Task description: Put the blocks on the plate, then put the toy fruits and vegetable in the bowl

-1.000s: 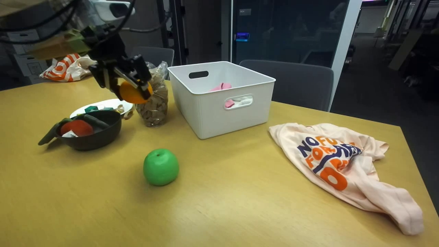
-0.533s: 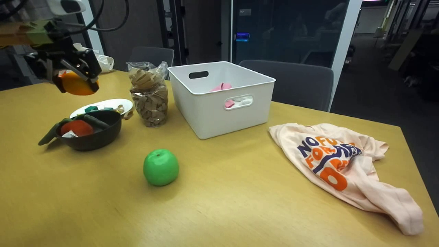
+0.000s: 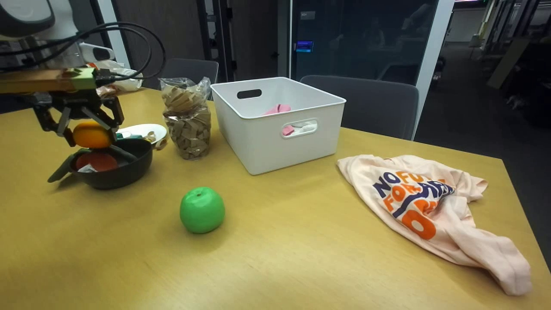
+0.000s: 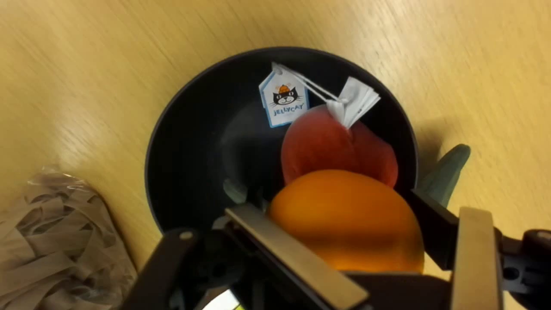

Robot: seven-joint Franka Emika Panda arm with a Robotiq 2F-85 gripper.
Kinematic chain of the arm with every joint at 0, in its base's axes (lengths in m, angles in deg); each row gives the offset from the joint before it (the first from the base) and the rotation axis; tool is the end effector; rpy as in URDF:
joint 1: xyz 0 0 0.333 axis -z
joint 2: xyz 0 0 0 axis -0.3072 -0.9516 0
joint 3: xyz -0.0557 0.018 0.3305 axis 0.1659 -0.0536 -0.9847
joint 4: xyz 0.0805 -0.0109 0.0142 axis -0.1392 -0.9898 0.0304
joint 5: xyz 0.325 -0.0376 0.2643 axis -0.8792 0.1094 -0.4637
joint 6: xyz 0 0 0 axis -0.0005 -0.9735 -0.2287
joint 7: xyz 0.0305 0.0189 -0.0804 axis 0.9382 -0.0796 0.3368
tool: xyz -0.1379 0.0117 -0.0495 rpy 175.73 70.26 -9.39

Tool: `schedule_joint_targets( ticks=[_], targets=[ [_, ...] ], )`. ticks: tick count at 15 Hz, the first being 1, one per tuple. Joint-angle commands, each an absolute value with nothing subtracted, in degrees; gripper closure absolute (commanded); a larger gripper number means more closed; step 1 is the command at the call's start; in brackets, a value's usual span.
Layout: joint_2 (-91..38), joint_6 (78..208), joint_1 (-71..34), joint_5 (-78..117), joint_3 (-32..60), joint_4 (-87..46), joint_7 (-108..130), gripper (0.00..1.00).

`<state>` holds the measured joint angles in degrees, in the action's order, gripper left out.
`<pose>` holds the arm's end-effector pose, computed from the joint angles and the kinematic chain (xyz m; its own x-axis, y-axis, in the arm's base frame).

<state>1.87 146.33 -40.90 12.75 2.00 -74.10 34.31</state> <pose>0.3948 0.2379 0.3067 0.6853 0.7252 0.0666 0.7269 -0.6867 -0.0019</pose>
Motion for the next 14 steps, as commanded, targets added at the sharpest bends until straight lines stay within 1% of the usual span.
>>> schedule_joint_targets(
  ticks=[1,2,3,4,5,8,11,14],
  targets=[
    [-5.8,148.1,-37.9,16.1,-0.2,-68.3,34.4,0.42],
    [-7.0,147.9,-37.3,16.9,-0.4,-67.4,34.1,0.42],
    [-7.7,148.0,-36.6,17.7,-0.7,-66.8,33.7,0.12],
    [-8.1,147.6,-36.2,17.2,-0.7,-66.3,34.5,0.04],
    [-8.3,147.1,-35.9,15.5,-0.7,-65.9,35.5,0.0],
    [-6.3,145.6,-34.8,11.7,-0.6,-65.8,37.9,0.0],
    [-0.7,143.3,-33.8,7.2,0.3,-67.4,40.7,0.01],
    [5.0,140.6,-31.9,5.8,2.4,-69.5,38.1,0.0]
  ],
)
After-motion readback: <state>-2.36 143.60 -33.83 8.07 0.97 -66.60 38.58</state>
